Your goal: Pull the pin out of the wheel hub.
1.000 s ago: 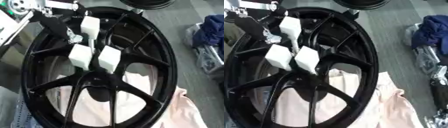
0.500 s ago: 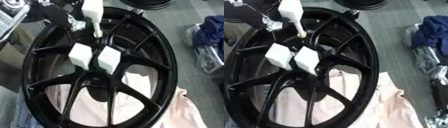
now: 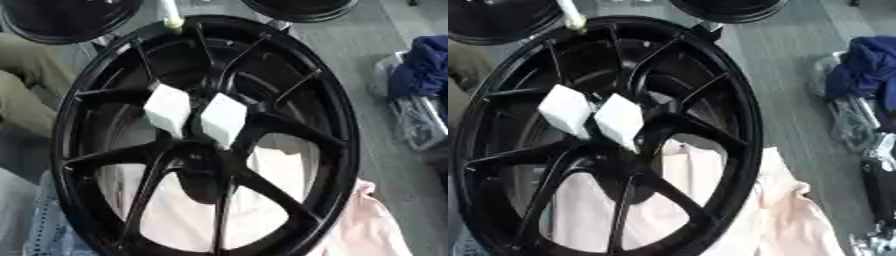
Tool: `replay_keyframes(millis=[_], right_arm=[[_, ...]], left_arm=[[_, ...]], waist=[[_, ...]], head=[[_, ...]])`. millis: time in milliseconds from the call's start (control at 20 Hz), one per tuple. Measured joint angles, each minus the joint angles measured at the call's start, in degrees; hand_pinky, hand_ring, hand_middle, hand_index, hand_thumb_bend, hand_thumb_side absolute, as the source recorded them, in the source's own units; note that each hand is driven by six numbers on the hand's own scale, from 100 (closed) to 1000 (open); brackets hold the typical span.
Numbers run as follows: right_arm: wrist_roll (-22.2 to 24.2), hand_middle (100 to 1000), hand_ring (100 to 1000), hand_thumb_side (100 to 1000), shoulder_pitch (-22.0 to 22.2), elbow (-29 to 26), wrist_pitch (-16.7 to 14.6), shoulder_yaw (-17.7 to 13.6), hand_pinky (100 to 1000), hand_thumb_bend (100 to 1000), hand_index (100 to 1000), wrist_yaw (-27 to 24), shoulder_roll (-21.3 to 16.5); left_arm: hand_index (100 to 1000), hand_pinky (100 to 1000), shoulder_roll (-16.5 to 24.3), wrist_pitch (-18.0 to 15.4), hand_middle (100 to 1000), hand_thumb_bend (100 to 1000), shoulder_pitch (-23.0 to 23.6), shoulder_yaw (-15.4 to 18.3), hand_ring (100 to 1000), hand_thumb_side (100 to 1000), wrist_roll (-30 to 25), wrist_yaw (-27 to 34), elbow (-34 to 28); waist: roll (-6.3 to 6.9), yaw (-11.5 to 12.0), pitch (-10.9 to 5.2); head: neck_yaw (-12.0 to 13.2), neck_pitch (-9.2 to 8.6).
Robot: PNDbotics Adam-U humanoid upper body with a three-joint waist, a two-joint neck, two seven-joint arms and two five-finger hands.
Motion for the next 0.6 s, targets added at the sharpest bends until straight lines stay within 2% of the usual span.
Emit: replay_keyframes(millis=[200, 600], right_arm=[[-0.25, 675, 752, 377, 0.39, 0.00, -0.04, -0.33, 592, 100, 796, 0.09, -0.01], [-0.77, 675, 752, 369, 0.80, 0.00, -0.22, -0.83, 592, 100, 797, 0.43, -0.08]], left_arm=[[326, 723, 2.80, 0.02, 259, 100, 2.54, 3.71, 451, 354, 3.11, 1.98, 3.16], [325, 728, 9.27, -1.15, 258, 100, 10.40, 10.90, 455, 366, 9.26, 6.80, 7.60]], waist=[[-0.22, 0.80, -0.52], [-0.93, 2.17, -0.80]], head=[[-0.38, 0.46], [-0.89, 0.88]])
